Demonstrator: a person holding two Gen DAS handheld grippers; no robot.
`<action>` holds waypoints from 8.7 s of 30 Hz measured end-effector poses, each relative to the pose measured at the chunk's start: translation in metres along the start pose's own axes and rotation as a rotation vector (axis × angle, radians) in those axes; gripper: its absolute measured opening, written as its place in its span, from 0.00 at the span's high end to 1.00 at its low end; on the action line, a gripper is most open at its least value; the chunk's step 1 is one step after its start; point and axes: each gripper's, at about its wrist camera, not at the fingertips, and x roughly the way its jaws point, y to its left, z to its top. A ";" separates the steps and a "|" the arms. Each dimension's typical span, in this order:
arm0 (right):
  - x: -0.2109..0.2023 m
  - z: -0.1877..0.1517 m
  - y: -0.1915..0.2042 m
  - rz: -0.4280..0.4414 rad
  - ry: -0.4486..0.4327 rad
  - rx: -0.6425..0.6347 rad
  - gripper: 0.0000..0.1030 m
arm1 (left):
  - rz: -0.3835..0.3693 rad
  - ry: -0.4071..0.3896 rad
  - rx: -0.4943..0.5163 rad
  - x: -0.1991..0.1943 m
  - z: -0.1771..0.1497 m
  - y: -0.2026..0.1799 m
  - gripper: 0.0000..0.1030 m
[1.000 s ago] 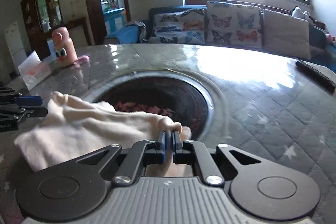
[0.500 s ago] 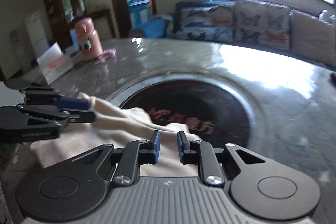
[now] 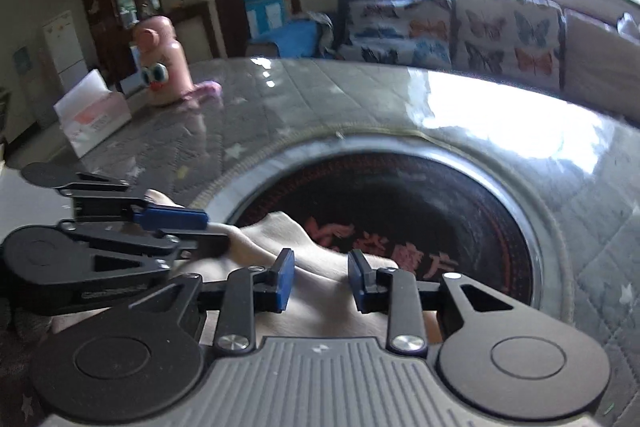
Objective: Fold clothes
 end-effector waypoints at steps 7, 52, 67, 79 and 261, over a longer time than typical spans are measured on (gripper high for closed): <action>0.000 0.001 0.012 0.001 0.011 -0.046 0.63 | 0.009 -0.017 0.003 -0.016 -0.003 -0.002 0.74; -0.106 -0.081 0.002 0.069 -0.024 -0.006 0.50 | -0.017 -0.103 -0.076 -0.061 -0.036 0.011 0.71; -0.077 -0.052 -0.028 0.028 -0.045 0.040 0.49 | -0.045 -0.108 -0.158 -0.054 -0.030 0.030 0.72; -0.055 -0.049 -0.055 -0.024 -0.035 0.121 0.50 | -0.029 -0.080 -0.165 -0.049 -0.035 0.032 0.72; -0.054 0.020 0.001 0.056 -0.145 0.063 0.92 | -0.133 -0.118 -0.833 -0.128 -0.079 0.134 0.85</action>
